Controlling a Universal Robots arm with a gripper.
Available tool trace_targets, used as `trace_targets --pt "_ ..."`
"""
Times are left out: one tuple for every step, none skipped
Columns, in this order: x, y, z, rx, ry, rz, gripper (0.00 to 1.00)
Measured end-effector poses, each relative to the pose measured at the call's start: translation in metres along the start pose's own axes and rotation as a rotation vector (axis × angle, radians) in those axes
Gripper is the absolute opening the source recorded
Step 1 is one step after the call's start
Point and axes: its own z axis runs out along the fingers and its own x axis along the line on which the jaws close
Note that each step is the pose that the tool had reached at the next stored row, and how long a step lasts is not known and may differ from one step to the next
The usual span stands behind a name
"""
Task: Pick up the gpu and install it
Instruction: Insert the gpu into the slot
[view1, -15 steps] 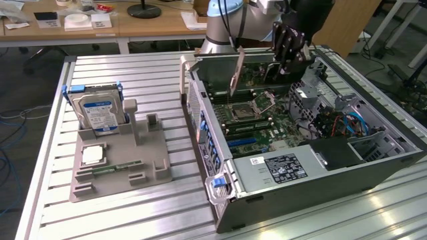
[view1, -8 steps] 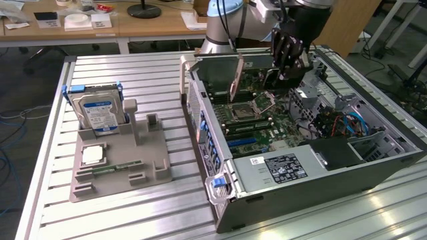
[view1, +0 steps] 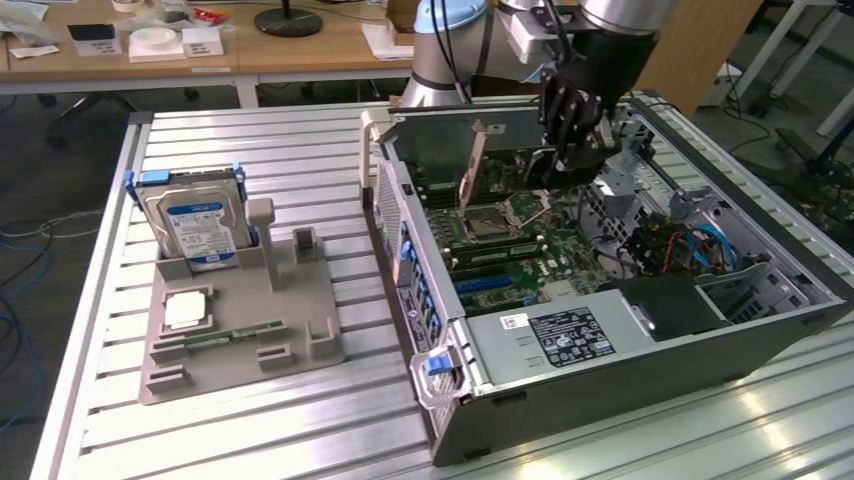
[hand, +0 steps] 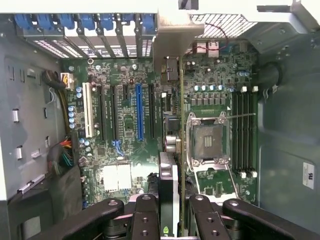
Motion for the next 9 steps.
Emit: trace_targets --pt "0.0011 -0.0001 0.0011 -0.0001 0.0001 0.000 0.28" --pt "0.0021 -0.0001 0.0017 -0.0001 0.0001 0.000 0.28" --pt "0.0022 -0.0001 0.0024 0.0000 0.0000 -0.001 0.28" --pt "0.0023 -0.0001 0.0033 0.0000 -0.0001 -0.002 0.28" --pt "0.0026 -0.0001 0.0046 -0.0003 0.0000 -0.003 0.28" --pt "0.0027 -0.0006 0.0063 -0.0006 -0.0001 -0.004 0.28" --pt "0.0028 -0.0006 0.0076 -0.0010 -0.0001 -0.004 0.28" --pt "0.0029 -0.0006 0.0090 -0.0011 0.0000 -0.004 0.28" --pt "0.0030 -0.0006 0.0109 -0.0011 0.0000 -0.004 0.28"
